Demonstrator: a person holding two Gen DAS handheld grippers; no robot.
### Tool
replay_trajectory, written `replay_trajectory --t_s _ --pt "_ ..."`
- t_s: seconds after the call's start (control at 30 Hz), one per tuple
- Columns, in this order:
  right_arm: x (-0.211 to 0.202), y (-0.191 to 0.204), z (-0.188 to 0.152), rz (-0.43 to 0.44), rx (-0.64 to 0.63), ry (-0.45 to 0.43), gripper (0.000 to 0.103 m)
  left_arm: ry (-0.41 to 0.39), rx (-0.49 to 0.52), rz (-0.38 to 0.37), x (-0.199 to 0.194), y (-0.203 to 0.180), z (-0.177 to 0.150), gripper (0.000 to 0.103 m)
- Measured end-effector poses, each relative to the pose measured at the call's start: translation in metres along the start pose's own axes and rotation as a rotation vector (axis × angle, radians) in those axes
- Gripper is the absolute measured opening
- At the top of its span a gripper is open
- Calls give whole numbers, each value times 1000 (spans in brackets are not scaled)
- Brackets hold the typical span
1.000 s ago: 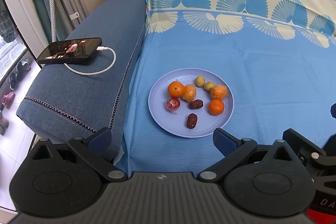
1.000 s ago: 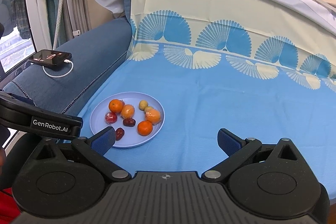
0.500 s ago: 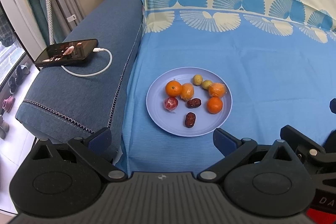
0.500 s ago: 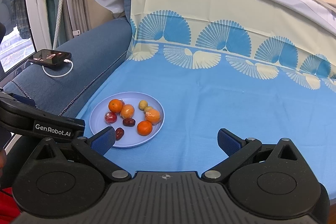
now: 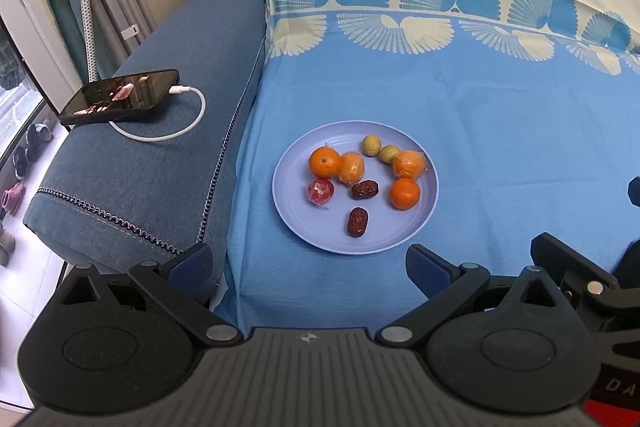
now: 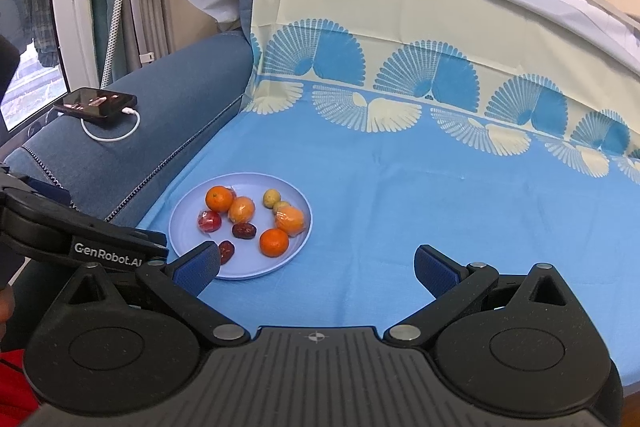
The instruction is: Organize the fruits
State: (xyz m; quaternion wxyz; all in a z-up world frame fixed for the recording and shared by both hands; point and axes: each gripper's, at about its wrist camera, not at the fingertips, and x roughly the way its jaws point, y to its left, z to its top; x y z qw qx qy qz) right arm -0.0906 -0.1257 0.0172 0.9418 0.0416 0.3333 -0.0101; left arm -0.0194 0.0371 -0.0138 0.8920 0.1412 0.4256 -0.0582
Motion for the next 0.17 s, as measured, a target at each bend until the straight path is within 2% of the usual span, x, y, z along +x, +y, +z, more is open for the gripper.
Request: replay_trajectory --t_s 0.17 --pt "1 -2 -1 5 10 9 102 10 1 3 3 0 -3 103"
